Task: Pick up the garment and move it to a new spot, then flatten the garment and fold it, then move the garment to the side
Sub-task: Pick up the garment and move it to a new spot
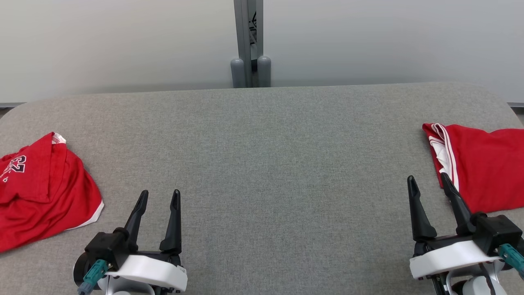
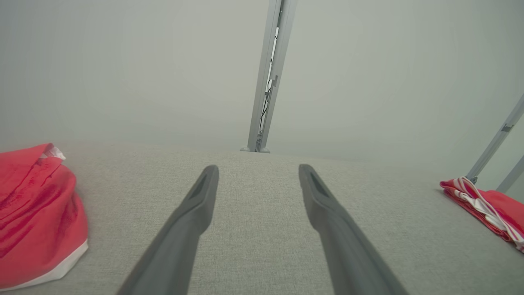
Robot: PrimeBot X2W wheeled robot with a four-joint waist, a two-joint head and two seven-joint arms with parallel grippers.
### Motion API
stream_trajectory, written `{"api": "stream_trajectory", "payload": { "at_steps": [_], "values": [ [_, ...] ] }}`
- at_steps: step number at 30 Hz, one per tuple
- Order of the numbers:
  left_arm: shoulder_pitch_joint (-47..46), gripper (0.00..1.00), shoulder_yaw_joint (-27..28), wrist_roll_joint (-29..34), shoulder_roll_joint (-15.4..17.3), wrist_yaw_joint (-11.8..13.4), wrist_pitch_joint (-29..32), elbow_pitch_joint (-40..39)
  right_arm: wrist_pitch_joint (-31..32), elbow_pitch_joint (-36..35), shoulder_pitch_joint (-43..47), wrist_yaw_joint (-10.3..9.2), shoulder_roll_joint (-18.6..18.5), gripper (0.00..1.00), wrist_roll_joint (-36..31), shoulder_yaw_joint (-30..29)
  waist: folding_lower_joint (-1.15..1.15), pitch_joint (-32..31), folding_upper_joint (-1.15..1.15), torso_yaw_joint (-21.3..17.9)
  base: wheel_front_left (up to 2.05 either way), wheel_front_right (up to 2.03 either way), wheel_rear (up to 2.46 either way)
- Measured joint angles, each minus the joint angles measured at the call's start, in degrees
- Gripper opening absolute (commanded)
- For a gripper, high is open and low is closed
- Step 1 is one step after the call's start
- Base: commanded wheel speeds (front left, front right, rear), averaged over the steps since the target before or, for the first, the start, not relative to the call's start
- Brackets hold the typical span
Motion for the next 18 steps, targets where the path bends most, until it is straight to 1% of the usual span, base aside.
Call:
{"api": "stream_trajectory", "payload": {
  "at_steps": [18],
  "values": [
    [-0.01,1.0,0.08,0.26,0.0,-0.65,-0.01,1.15,0.0,1.07,0.01,0.0,0.03,1.0,0.69,0.57,0.0,-0.25,0.0,0.31,0.0,0.0,0.0]
  ]
}}
